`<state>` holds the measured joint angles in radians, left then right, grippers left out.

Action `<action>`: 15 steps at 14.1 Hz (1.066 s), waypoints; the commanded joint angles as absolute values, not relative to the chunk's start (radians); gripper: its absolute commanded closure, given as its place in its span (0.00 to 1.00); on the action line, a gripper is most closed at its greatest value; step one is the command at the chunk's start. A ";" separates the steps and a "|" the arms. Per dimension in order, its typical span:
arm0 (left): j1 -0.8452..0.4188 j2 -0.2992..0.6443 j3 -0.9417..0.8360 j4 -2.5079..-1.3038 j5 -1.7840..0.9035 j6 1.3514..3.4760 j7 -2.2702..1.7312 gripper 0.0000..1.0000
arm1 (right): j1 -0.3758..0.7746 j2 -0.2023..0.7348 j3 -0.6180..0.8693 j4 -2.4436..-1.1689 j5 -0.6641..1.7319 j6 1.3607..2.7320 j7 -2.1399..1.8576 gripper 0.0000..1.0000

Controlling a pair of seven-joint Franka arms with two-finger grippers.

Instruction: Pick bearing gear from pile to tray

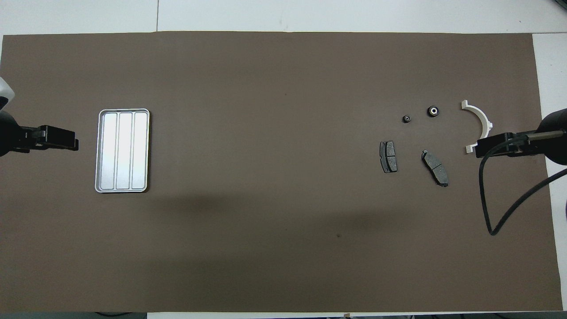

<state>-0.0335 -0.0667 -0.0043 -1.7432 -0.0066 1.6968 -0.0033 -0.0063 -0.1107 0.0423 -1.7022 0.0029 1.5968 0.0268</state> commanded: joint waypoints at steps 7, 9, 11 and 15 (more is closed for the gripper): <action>-0.034 -0.092 -0.002 -1.772 -0.023 1.707 0.005 0.00 | -0.020 -0.126 0.046 -1.713 0.021 1.618 0.026 0.00; -0.034 -0.092 -0.002 -1.772 -0.021 1.707 0.005 0.00 | -0.020 -0.126 0.046 -1.713 0.021 1.618 0.026 0.00; -0.034 -0.092 -0.002 -1.772 -0.023 1.706 0.005 0.00 | -0.018 -0.126 0.046 -1.713 0.021 1.618 0.025 0.00; -0.034 -0.092 -0.002 -1.772 -0.023 1.707 0.005 0.00 | -0.021 -0.126 0.046 -1.713 0.021 1.620 0.035 0.00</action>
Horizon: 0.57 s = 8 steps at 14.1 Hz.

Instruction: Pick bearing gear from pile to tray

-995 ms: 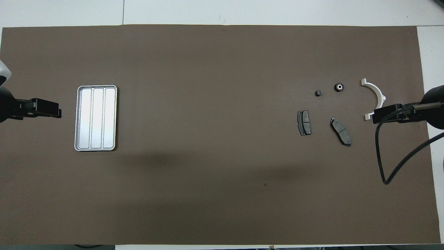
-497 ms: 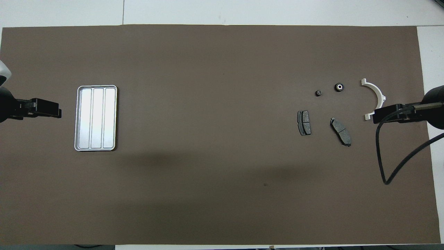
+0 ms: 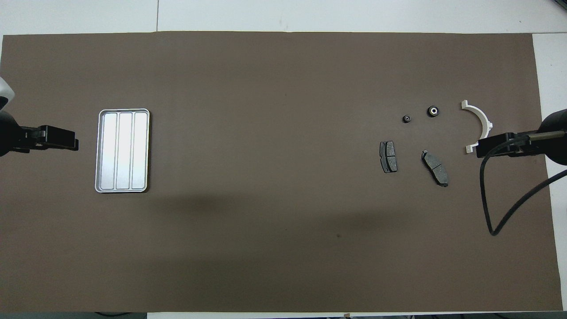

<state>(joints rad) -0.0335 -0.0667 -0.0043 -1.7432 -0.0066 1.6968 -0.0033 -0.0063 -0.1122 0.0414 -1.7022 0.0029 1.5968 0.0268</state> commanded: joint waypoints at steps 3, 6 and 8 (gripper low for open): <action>-0.034 -0.092 -0.002 -1.772 -0.023 1.707 0.005 0.00 | -0.011 -0.129 0.046 -1.732 0.020 1.647 0.037 0.00; -0.034 -0.092 -0.002 -1.772 -0.023 1.707 0.005 0.00 | -0.011 -0.126 0.046 -1.790 0.011 1.738 0.035 0.00; -0.034 -0.092 -0.002 -1.772 -0.023 1.707 0.005 0.00 | -0.009 -0.117 0.046 -1.833 0.006 1.793 0.040 0.00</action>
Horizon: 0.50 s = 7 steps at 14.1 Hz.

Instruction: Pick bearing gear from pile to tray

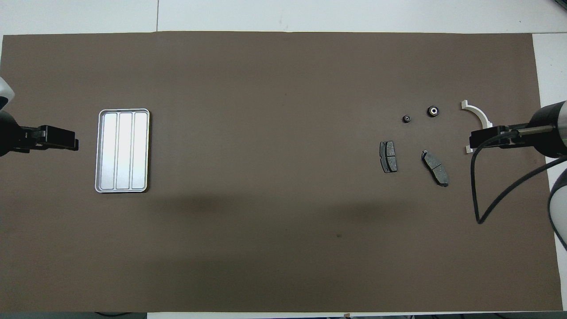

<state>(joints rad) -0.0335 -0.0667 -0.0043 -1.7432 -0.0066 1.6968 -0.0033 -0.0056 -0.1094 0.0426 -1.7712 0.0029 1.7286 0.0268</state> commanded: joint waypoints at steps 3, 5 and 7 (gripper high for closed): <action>-0.034 -0.092 -0.002 -1.772 -0.023 1.707 0.005 0.00 | -0.026 -0.075 0.045 -1.876 0.006 1.871 0.076 0.00; -0.034 -0.092 -0.002 -1.772 -0.023 1.707 0.005 0.00 | -0.037 -0.026 0.043 -1.878 0.005 1.911 0.101 0.00; -0.034 -0.092 -0.002 -1.772 -0.023 1.706 0.005 0.00 | -0.035 0.033 0.043 -1.878 -0.017 1.977 0.104 0.00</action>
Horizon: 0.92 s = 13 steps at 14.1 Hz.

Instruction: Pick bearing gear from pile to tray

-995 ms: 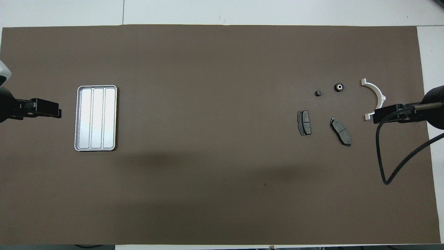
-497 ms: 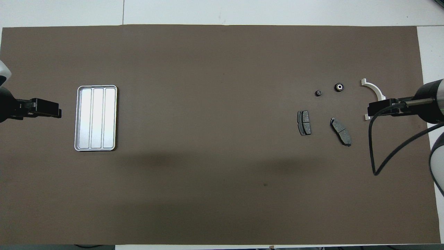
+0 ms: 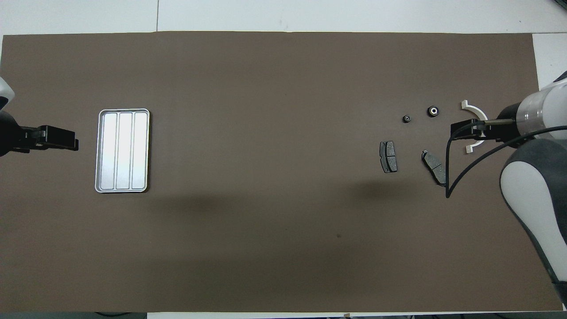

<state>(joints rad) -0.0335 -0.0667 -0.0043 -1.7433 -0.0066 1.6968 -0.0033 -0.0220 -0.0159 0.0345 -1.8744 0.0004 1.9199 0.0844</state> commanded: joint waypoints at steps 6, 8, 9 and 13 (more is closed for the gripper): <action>-0.034 -0.092 -0.002 -1.772 -0.023 1.706 0.005 0.00 | -0.025 0.146 0.043 -1.878 -0.046 2.126 0.113 0.00; -0.034 -0.092 -0.002 -1.772 -0.023 1.706 0.005 0.00 | -0.015 0.188 0.043 -1.876 -0.051 2.172 0.182 0.00; -0.034 -0.092 -0.002 -1.772 -0.023 1.706 0.005 0.00 | -0.008 0.208 0.043 -1.876 -0.051 2.193 0.202 0.00; -0.034 -0.092 -0.002 -1.772 -0.021 1.706 0.005 0.00 | 0.003 0.284 0.043 -1.867 -0.052 2.241 0.323 0.00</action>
